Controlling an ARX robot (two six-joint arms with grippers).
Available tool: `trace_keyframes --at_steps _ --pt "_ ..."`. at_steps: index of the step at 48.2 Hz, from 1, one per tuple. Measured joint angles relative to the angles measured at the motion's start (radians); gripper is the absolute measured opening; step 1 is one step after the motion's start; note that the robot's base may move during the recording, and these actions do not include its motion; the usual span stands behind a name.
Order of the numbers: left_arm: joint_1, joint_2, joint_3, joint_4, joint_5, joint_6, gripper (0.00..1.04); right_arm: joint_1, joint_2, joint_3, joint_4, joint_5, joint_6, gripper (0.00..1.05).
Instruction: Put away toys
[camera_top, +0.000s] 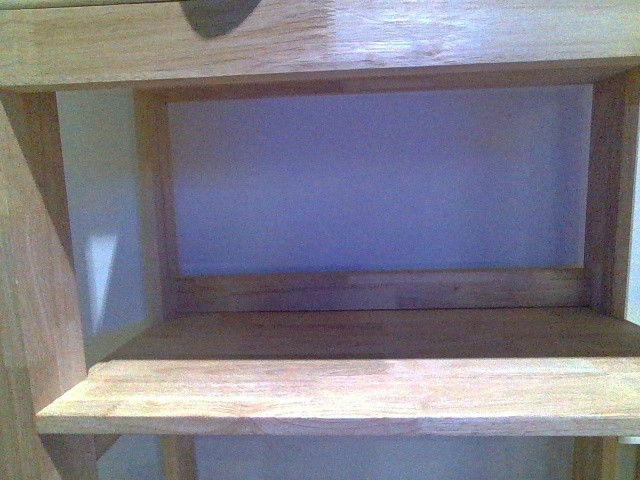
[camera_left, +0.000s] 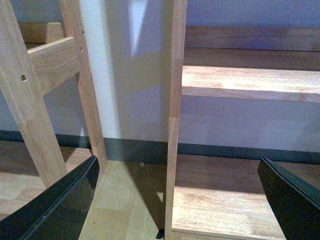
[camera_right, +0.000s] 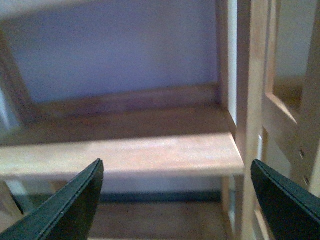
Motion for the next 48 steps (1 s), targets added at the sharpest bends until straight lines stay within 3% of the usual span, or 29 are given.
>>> trace_keyframes --at_steps 3,9,13,18,25,48 --pt "0.000 0.000 0.000 0.000 -0.001 0.000 0.99 0.033 -0.016 -0.010 -0.080 0.036 -0.051 0.77" --pt "0.000 0.000 0.000 0.000 0.000 0.000 0.99 0.085 -0.047 -0.047 -0.093 0.085 -0.098 0.62" --pt "0.000 0.000 0.000 0.000 -0.001 0.000 0.99 0.124 -0.076 -0.079 -0.087 0.122 -0.117 0.46" --pt "0.000 0.000 0.000 0.000 -0.001 0.000 0.99 0.241 -0.105 -0.113 -0.084 0.262 -0.126 0.29" --pt "0.000 0.000 0.000 0.000 -0.001 0.000 0.99 0.286 -0.132 -0.154 -0.072 0.278 -0.136 0.03" --pt "0.000 0.000 0.000 0.000 0.000 0.000 0.99 0.290 -0.193 -0.231 -0.053 0.281 -0.138 0.03"
